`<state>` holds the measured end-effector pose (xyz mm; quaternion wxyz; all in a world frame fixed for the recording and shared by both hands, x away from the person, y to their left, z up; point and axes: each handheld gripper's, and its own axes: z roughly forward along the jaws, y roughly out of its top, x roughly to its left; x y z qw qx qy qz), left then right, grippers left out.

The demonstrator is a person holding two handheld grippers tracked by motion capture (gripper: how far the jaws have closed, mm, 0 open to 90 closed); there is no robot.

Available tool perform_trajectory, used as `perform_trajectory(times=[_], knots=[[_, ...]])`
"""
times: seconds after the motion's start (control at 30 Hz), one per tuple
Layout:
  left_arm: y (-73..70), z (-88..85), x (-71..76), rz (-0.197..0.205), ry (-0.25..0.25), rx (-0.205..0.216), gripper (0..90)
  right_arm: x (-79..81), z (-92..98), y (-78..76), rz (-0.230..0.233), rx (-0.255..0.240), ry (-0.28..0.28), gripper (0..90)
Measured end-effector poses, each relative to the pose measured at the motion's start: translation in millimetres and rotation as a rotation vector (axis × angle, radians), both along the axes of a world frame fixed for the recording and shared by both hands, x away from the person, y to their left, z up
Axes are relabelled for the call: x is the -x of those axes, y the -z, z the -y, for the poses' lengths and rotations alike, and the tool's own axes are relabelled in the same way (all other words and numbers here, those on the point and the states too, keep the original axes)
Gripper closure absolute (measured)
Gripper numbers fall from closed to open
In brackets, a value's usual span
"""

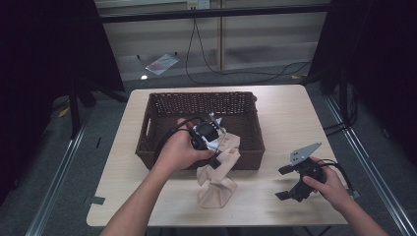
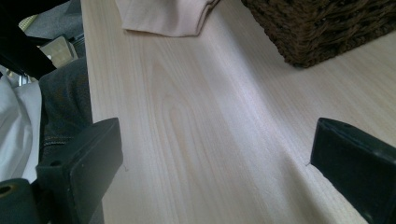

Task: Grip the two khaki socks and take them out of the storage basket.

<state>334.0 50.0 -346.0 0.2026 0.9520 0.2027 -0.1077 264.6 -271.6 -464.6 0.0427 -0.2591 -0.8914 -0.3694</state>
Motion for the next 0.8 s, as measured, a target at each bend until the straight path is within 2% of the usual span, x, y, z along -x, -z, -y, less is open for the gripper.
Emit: perform_trajectory(times=[0.03, 0.07, 0.1, 0.17, 0.23, 0.37, 0.5, 0.8], knots=[[2.3, 0.3, 0.4, -0.002, -0.012, 0.008, 61.7, -0.1, 0.0, 0.0, 0.001, -0.001, 0.000, 1.6], [4.2, 0.0, 1.1, -0.001, -0.006, 0.008, 54.4, -0.2, 0.0, 0.1, 0.003, -0.002, -0.002, 1.6], [5.5, -0.2, 1.6, -0.008, 0.004, -0.002, 54.0, -0.2, 0.2, 0.0, 0.005, 0.000, -0.002, 1.6], [7.3, -1.2, 3.2, -0.006, -0.007, 0.005, 46.7, 0.2, 0.2, 0.4, 0.005, 0.001, 0.000, 1.6], [9.0, -2.5, 4.3, -0.001, -0.014, 0.009, 35.7, 0.8, 0.1, 0.9, 0.003, 0.000, -0.003, 1.6], [13.7, -6.9, 6.3, 0.043, -0.021, 0.018, 20.1, 1.3, 1.1, -0.5, 0.009, -0.001, 0.002, 1.6], [20.2, -12.1, 11.5, 0.066, -0.030, 0.029, 14.6, 1.4, 0.9, -0.5, 0.005, 0.002, 0.002, 1.6], [31.9, -26.5, 20.6, 0.094, -0.036, 0.051, 11.8, 1.7, 0.4, -0.2, 0.000, 0.003, 0.004, 1.6]])
